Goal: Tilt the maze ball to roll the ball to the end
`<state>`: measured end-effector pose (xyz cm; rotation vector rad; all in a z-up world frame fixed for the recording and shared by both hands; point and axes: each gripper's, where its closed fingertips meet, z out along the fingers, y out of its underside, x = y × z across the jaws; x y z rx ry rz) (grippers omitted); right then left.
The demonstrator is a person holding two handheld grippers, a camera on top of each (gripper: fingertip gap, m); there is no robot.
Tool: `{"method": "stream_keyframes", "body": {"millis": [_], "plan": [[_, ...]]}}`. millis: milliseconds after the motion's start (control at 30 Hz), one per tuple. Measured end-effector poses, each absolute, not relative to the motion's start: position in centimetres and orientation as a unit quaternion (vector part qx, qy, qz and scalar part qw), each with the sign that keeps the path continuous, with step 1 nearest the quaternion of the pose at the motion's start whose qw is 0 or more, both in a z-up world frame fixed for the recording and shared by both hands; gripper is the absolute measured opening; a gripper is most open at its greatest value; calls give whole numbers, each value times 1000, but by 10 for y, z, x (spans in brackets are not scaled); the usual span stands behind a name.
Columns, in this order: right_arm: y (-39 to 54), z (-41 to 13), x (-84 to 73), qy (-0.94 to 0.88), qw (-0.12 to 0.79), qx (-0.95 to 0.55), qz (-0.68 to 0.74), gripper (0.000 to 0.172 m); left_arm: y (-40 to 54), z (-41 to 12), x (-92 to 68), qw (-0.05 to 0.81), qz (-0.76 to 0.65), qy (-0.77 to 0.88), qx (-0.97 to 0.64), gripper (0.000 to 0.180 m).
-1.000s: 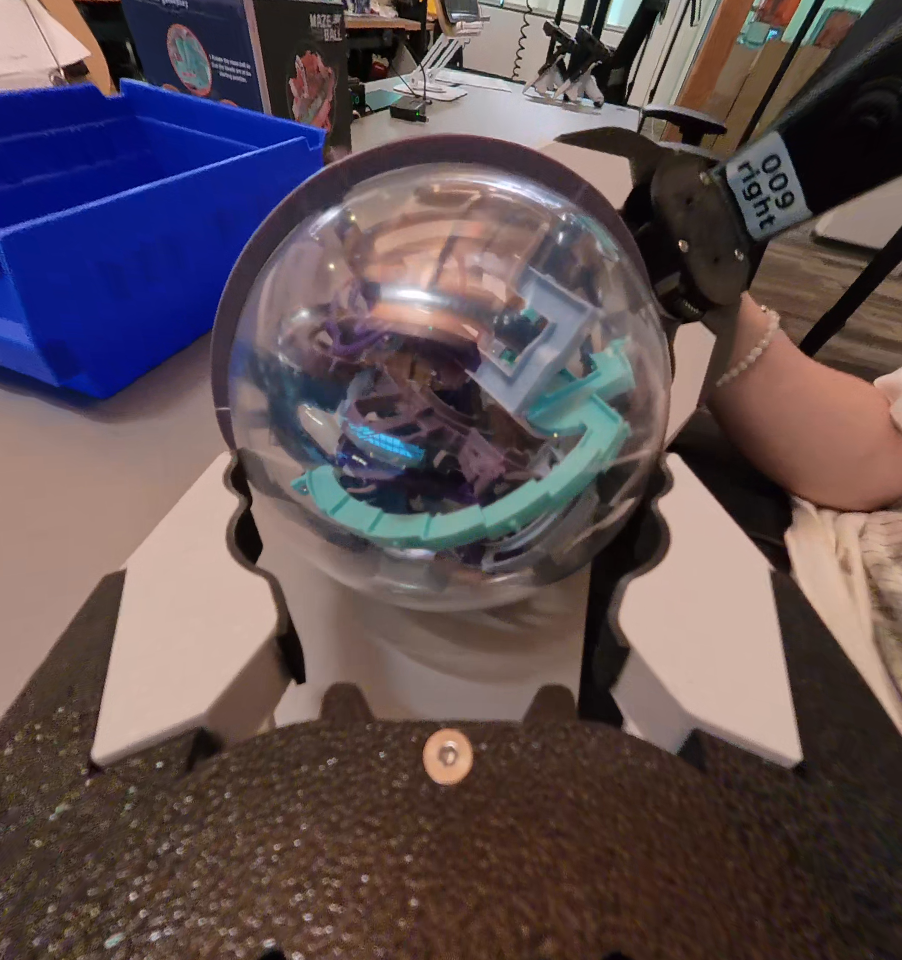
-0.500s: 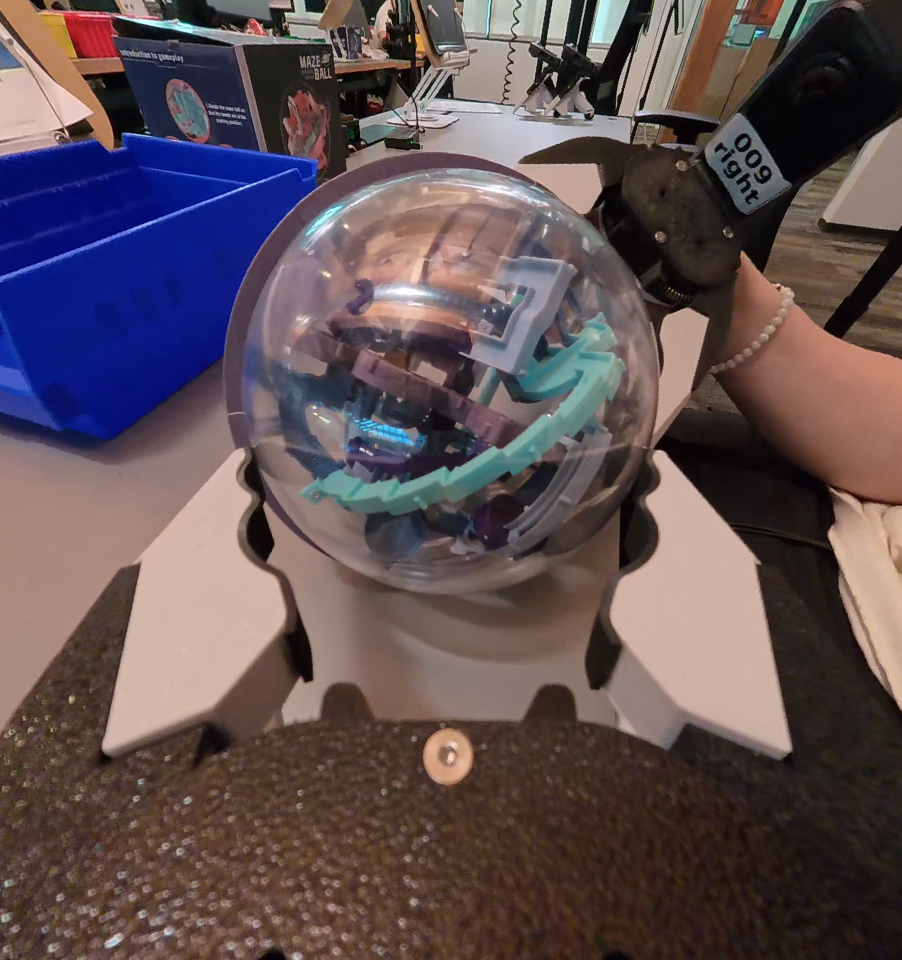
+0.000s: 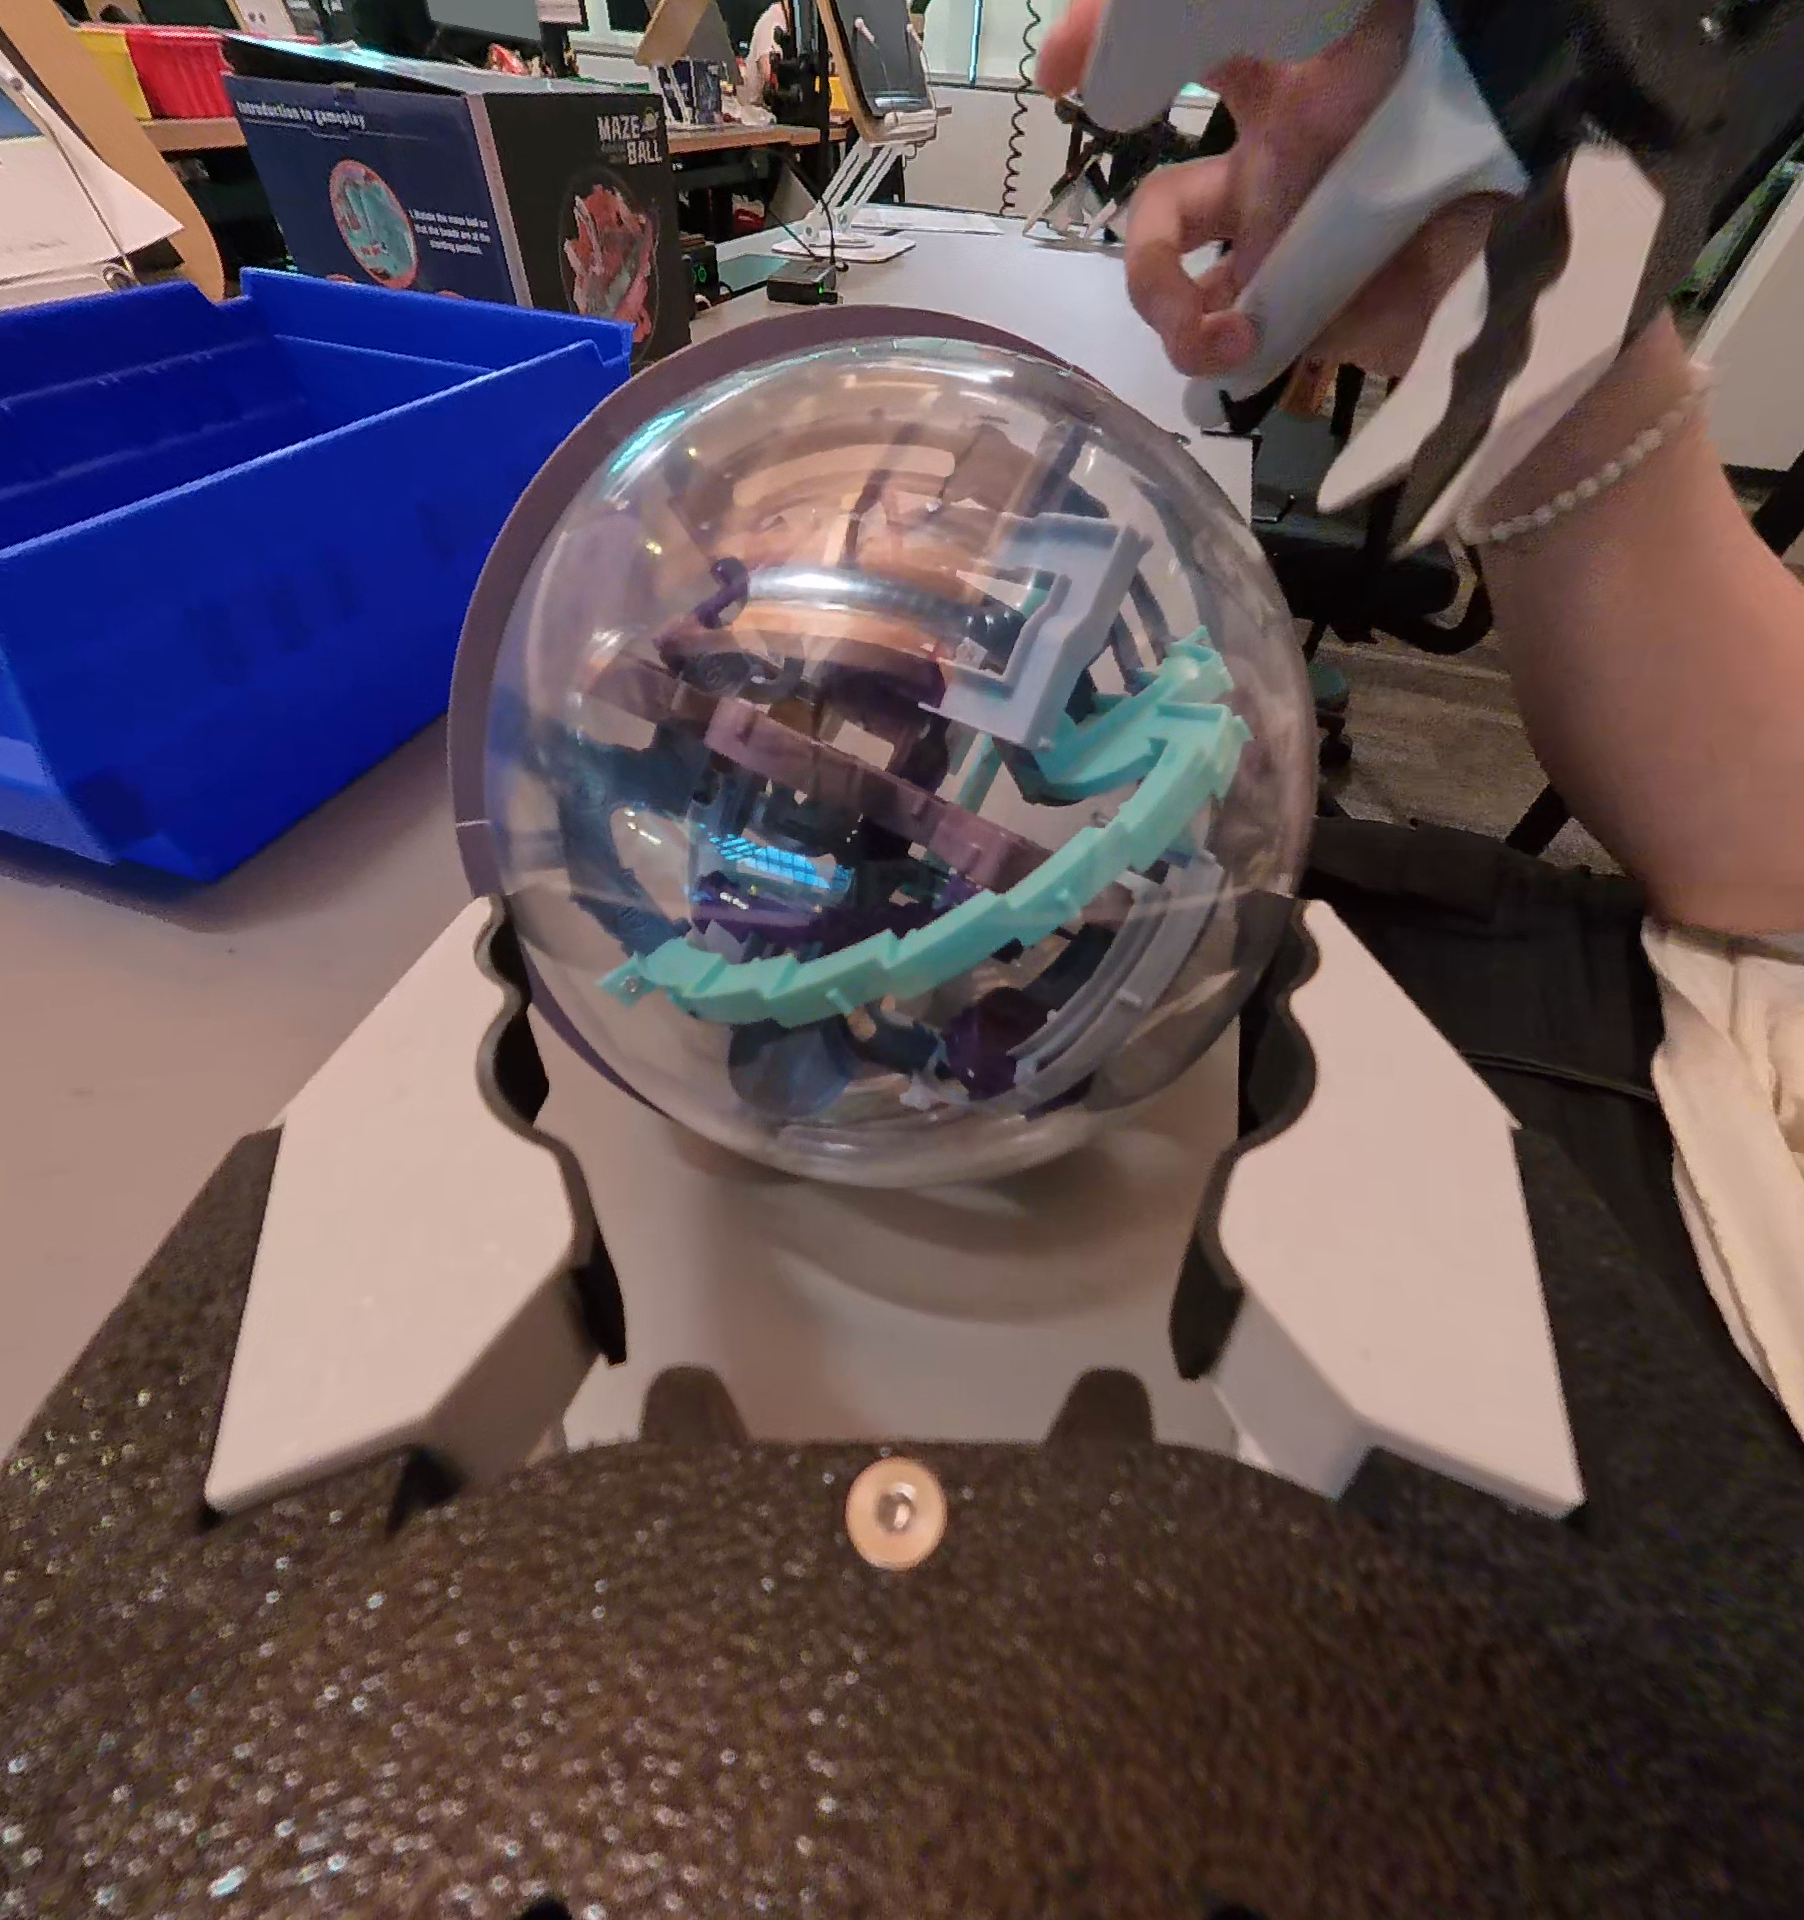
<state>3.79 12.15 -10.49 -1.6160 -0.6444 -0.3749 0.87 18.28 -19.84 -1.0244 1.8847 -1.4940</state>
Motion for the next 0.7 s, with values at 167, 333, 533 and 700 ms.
{"method": "stream_keyframes", "body": {"millis": [167,333,533,700], "plan": [[148,-135,32,-385,558,-720,-147,139,181,-199,12,264,-553,692,-382,136],[160,-140,17,-451,506,-727,-110,141,179,-199,12,268,-548,698,-375,135],[169,-158,18,-470,439,-765,0,138,181,-200,14,270,-551,693,-380,135],[176,-175,17,-457,428,-777,61,145,184,-204,15,272,-542,696,-386,132]]}}
